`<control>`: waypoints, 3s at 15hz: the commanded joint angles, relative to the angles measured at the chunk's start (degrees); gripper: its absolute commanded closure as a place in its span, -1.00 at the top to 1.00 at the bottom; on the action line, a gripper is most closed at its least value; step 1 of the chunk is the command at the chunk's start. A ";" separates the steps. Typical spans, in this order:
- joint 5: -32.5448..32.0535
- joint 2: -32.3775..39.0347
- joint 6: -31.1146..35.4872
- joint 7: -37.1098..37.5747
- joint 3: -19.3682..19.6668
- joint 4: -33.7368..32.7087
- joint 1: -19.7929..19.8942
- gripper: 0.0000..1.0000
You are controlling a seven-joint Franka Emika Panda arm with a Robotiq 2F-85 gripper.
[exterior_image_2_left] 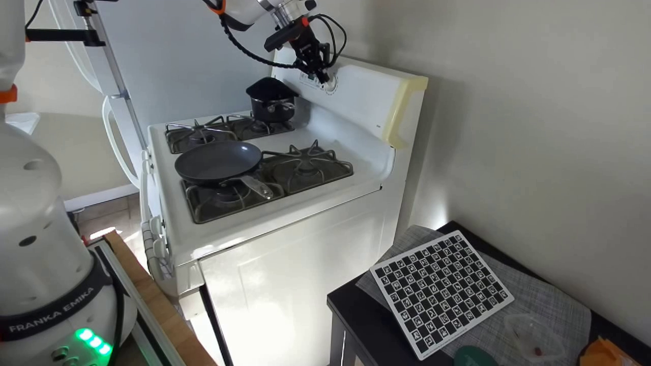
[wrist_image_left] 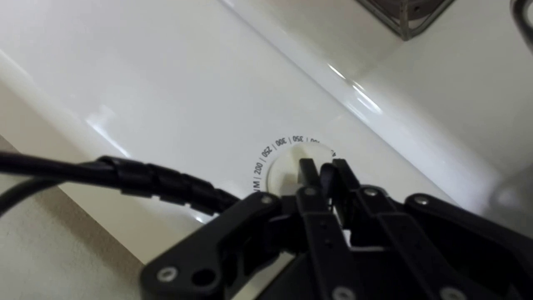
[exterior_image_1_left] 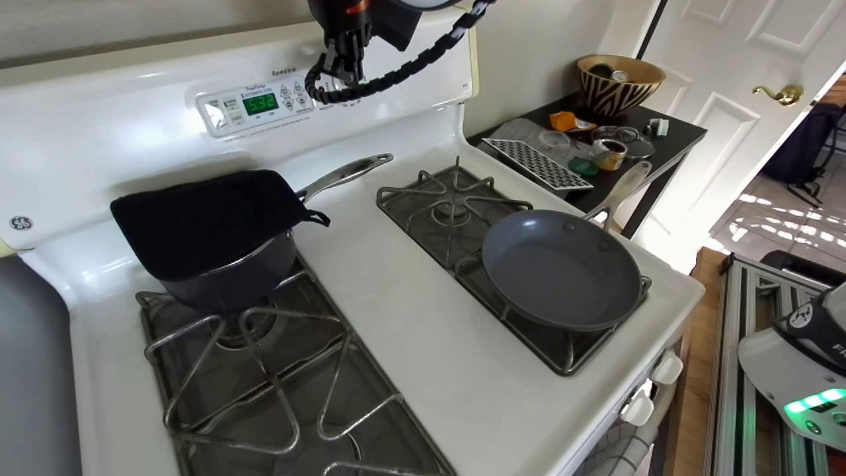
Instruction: Turn the knob to the left.
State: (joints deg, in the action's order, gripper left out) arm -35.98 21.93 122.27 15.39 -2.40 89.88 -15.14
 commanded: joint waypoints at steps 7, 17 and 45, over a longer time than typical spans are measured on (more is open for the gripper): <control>-0.62 1.21 -2.78 -4.47 -0.13 -0.83 -0.22 -0.98; -6.41 3.84 -8.18 -12.24 -0.12 -4.07 -1.85 -0.98; -22.51 7.54 -14.72 -30.27 -3.94 -4.23 -3.01 -0.98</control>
State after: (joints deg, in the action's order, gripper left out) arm -56.70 27.63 108.93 -13.53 -5.94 85.46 -18.82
